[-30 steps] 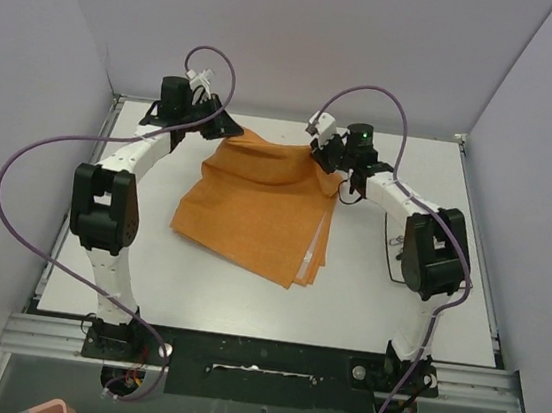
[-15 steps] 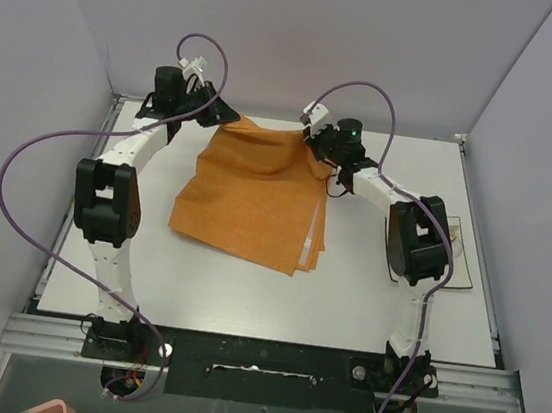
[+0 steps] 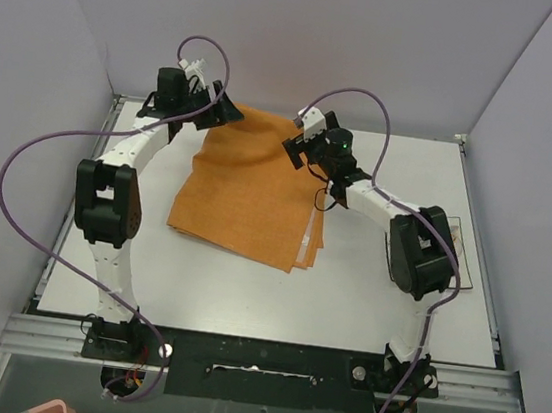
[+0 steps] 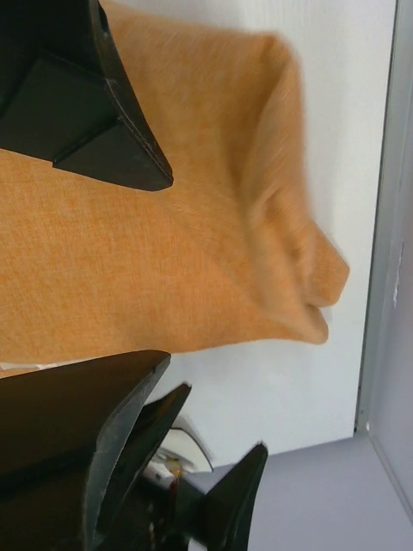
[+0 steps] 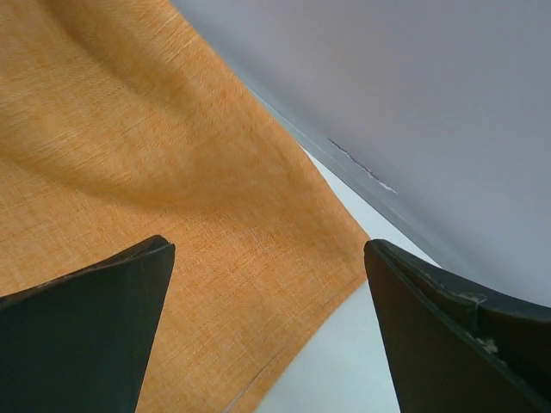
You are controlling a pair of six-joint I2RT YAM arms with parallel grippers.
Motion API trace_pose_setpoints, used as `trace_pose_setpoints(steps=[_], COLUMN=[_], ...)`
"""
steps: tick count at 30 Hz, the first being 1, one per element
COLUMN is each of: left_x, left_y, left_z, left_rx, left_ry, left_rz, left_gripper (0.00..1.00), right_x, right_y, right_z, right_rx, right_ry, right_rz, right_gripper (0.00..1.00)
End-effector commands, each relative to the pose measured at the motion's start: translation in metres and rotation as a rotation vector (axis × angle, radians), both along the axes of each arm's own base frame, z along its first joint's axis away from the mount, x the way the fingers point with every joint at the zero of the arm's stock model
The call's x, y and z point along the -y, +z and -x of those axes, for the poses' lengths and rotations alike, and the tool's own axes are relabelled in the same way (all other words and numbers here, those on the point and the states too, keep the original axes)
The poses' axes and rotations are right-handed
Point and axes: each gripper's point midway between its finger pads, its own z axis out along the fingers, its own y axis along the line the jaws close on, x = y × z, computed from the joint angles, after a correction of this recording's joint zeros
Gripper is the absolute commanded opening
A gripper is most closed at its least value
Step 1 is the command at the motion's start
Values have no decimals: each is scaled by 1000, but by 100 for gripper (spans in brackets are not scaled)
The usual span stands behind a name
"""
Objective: Set the dinner table for one person
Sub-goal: Flatten out the napkin at the center of the board.
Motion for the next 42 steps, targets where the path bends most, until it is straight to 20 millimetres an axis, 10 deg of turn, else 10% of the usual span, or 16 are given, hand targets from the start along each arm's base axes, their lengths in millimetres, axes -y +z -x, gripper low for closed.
trace_pose_setpoints(steps=[1,9,13,15,18,25,42], left_x=[-3,17,15,9,0,2,2], left_y=[98,171,143,119,83,73,88], left_z=[10,43,63,76,104,160,184], left_rx=[222,383,346,308,230,244,239], left_ry=[54,62,55,81,121,117,151], left_rz=[-120,-302,-334,-326,-339,-449,-399], left_gripper=[74,75,72,60,0,0,0], right_x=[13,19,7,-4,-10,-11,-39], right_y=[118,109,84,69,49,8,-121], right_z=[28,111,152,173,192,193,135], right_rx=[188,-35,-212,-298,-444,-636,-903], right_ry=[-104,-89,-2,76,115,18,-98], right_rz=[-165,-287,-382,-388,-344,-258,20], right_gripper=[98,98,96,75,6,0,0])
